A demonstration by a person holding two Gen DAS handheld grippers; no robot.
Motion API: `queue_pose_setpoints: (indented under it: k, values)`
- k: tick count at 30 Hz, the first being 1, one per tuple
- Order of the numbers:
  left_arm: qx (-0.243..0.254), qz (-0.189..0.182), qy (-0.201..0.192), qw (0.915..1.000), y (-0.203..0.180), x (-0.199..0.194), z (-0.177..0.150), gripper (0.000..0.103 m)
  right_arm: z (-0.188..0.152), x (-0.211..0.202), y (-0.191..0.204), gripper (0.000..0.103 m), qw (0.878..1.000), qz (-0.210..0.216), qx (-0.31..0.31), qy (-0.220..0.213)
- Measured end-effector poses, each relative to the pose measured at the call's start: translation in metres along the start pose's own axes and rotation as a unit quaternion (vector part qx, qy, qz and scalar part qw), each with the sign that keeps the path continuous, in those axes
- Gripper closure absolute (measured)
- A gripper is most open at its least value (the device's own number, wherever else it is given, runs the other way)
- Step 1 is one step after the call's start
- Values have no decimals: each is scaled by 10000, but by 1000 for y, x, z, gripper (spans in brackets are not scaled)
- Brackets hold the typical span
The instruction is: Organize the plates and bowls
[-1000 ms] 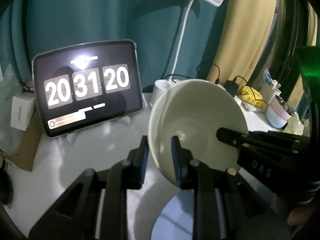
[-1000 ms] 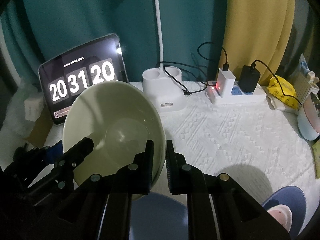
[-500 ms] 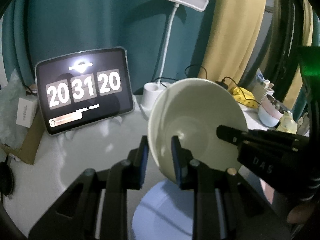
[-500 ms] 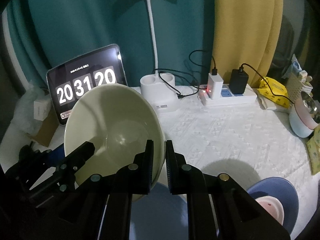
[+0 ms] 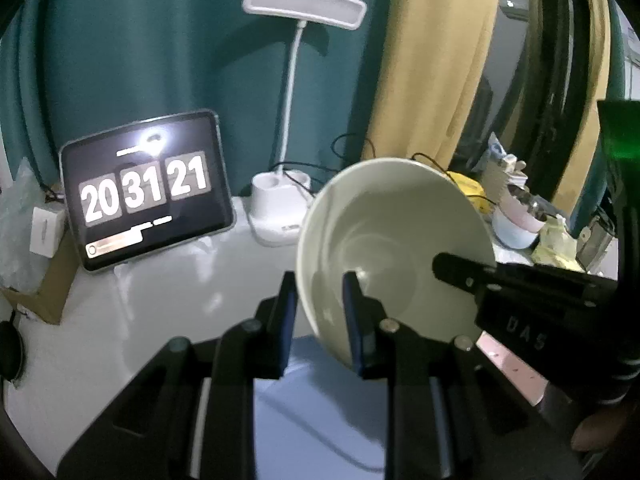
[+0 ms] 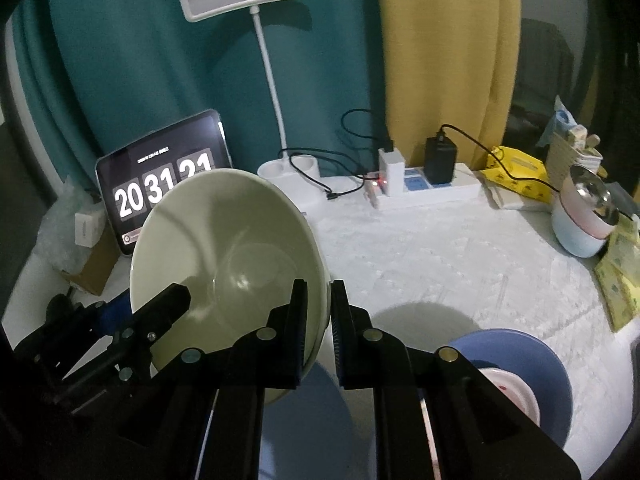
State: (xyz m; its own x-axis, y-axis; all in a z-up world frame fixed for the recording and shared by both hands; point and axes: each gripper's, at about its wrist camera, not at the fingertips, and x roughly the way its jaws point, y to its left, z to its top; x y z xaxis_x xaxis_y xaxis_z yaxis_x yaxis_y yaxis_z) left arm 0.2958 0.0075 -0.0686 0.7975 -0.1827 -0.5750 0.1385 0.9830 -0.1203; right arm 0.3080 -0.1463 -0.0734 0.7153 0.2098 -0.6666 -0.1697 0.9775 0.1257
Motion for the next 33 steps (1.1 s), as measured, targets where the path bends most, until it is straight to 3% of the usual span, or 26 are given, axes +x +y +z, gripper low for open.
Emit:
queue_pose_setpoints:
  k: [17, 33]
  values:
    - [191, -260, 10, 9995, -56, -11, -4, 80, -13, -36, -47, 90, 9994, -67, 309, -156]
    - [525, -510, 283, 9969, -120, -3, -25, 80, -42, -60, -107, 90, 9976, -259, 626, -124]
